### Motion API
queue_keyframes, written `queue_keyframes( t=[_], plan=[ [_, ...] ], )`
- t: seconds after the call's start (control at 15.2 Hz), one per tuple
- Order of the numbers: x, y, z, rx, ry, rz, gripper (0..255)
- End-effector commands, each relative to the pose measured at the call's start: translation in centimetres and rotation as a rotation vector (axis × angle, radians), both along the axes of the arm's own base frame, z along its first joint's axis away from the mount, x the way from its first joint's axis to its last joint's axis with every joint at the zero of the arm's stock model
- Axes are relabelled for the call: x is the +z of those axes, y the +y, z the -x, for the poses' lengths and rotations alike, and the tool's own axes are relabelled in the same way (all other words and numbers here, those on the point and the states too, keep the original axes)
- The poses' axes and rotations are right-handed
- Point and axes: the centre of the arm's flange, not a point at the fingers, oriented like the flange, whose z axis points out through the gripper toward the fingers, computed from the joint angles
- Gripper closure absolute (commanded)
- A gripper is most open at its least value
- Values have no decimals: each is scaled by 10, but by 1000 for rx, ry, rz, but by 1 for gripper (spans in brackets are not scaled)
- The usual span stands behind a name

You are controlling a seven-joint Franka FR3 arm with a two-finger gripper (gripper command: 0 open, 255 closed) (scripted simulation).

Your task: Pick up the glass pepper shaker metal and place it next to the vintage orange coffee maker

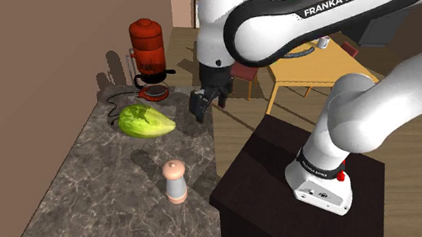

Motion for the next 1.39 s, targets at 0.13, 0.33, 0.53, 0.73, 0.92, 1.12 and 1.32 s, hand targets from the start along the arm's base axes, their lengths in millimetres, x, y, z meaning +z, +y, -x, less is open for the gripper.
queue_keyframes(
  t=[0.13, 0.33, 0.53, 0.73, 0.92, 1.12, 1.32],
  plan=[
    [-38, 35, -5, -28, -2, -25, 0],
    [-65, 60, -11, -48, -2, -43, 0],
    [-92, 86, -17, -68, -2, -62, 0],
    [-119, 112, -24, -88, -2, -80, 0],
    [-133, 116, -25, -91, -2, -82, 0],
    [-149, 118, -25, -91, -2, -82, 0],
    [-162, 120, -26, -91, -2, -82, 0]
  ],
)
